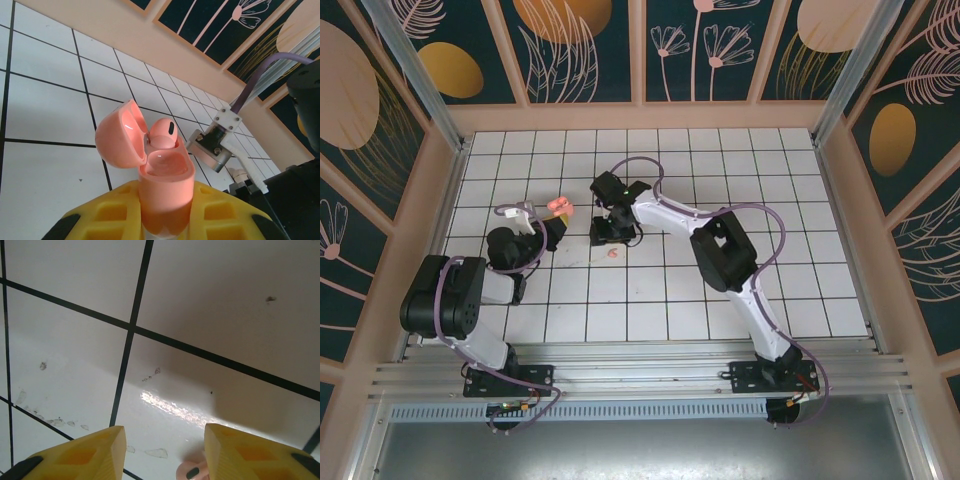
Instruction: Insert the wireless bluetooth earbuds into the charging case
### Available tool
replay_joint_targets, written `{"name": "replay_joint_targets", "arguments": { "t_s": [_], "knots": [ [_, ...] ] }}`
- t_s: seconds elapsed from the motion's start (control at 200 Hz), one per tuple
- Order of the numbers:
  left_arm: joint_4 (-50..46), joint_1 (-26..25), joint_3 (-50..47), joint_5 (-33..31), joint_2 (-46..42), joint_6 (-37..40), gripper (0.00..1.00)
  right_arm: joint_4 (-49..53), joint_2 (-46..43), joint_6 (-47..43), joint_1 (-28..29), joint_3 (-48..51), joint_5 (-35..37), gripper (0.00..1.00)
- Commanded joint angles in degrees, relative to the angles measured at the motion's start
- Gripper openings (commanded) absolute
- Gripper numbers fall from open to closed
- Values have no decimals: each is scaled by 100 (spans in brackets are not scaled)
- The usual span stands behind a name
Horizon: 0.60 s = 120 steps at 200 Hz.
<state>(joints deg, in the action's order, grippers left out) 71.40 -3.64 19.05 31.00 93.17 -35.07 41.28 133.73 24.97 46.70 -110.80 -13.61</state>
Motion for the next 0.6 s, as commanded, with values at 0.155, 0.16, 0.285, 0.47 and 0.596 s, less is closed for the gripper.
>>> {"name": "replay_joint_targets", "arguments": {
  "t_s": [0.155, 0.16, 0.285, 0.47, 0.596],
  "knots": [
    [314, 48, 228, 146, 103, -69, 2, 63, 156, -280, -26, -53, -142, 46],
    [309, 48, 234, 149, 104, -70, 2, 68, 154, -281, -32, -45, -142, 46],
    [214, 48, 299, 220, 105, -27, 2, 209, 43, -304, -23, 118, -169, 46],
    [134, 48, 355, 232, 31, -9, 2, 319, -299, -283, 14, 580, -98, 46],
    [120, 48, 356, 241, -42, -26, 3, 159, -598, -183, 83, 1000, -50, 46]
  ]
}}
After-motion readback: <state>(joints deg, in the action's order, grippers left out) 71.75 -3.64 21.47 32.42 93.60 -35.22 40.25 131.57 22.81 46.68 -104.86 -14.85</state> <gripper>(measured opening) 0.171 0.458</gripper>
